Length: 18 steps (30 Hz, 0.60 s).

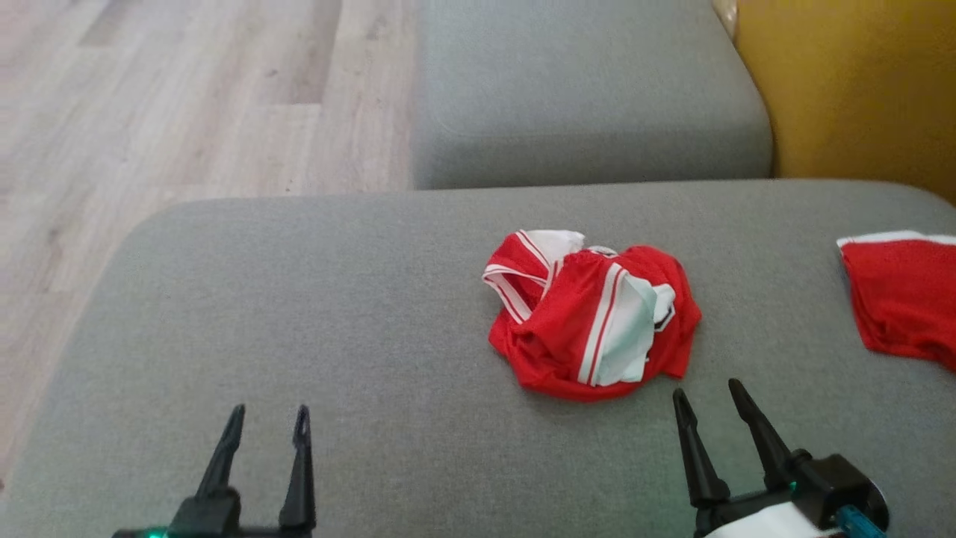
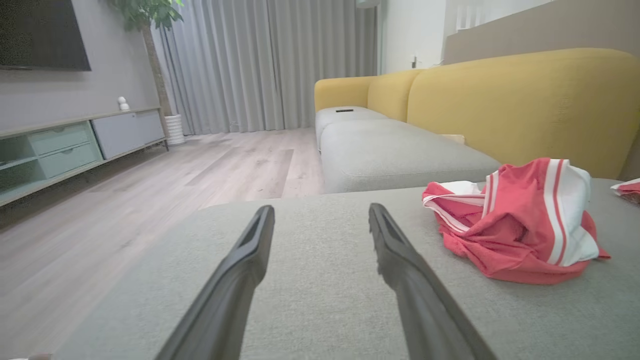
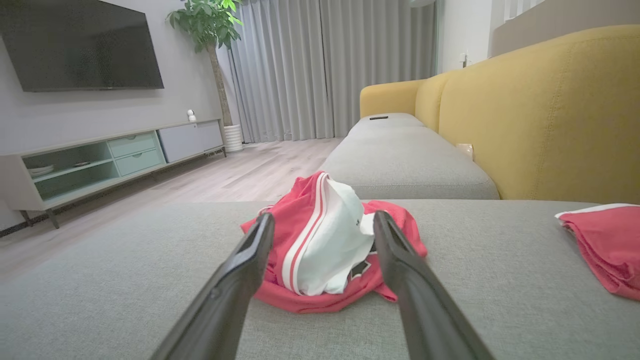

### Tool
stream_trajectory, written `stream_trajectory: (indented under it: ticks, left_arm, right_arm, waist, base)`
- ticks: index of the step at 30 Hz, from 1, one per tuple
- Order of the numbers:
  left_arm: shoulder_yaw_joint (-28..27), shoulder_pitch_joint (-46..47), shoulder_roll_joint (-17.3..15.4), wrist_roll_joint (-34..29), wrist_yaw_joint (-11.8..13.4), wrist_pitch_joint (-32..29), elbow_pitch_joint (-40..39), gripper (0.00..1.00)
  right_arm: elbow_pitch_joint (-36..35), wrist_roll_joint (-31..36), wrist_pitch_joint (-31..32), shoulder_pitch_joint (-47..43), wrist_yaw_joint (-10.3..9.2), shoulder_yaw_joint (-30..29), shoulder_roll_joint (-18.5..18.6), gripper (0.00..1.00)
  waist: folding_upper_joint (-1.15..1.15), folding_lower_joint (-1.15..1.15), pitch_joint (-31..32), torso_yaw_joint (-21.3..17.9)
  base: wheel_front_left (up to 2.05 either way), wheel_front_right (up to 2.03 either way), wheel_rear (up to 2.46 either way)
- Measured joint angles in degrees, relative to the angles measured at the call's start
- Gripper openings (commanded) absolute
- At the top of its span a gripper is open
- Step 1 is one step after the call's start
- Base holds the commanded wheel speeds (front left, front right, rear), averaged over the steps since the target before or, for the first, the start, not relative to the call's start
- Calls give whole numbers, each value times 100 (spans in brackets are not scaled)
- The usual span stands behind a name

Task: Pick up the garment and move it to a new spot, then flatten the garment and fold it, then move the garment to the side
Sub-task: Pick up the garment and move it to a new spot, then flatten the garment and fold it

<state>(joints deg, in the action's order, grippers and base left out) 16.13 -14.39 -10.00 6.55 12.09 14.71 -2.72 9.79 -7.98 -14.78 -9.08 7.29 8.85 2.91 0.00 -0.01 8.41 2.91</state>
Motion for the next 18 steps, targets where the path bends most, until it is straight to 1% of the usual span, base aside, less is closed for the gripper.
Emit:
stream_trajectory:
  ticks: [2,6,10,18]
  left_arm:
    - [-80,-169,12,-49,-10,0,-124,100]
    - [-127,-420,71,-208,-111,0,-216,100]
    - [-144,-442,109,-331,-200,0,-216,100]
    - [-232,-440,165,-364,-309,0,-214,100]
  right_arm:
    - [20,0,0,-10,0,0,-7,100]
    - [25,0,0,-11,0,1,-16,100]
    - [35,0,0,-60,0,3,-19,100]
    - [124,0,0,-112,0,1,-22,100]
  waist:
    - [0,-1,77,58]
    - [0,0,148,114]
    - [0,1,171,107]
    - [0,1,151,39]
  base:
    - [0,0,0]
    - [0,0,0]
    - [0,0,0]
    - [0,0,0]
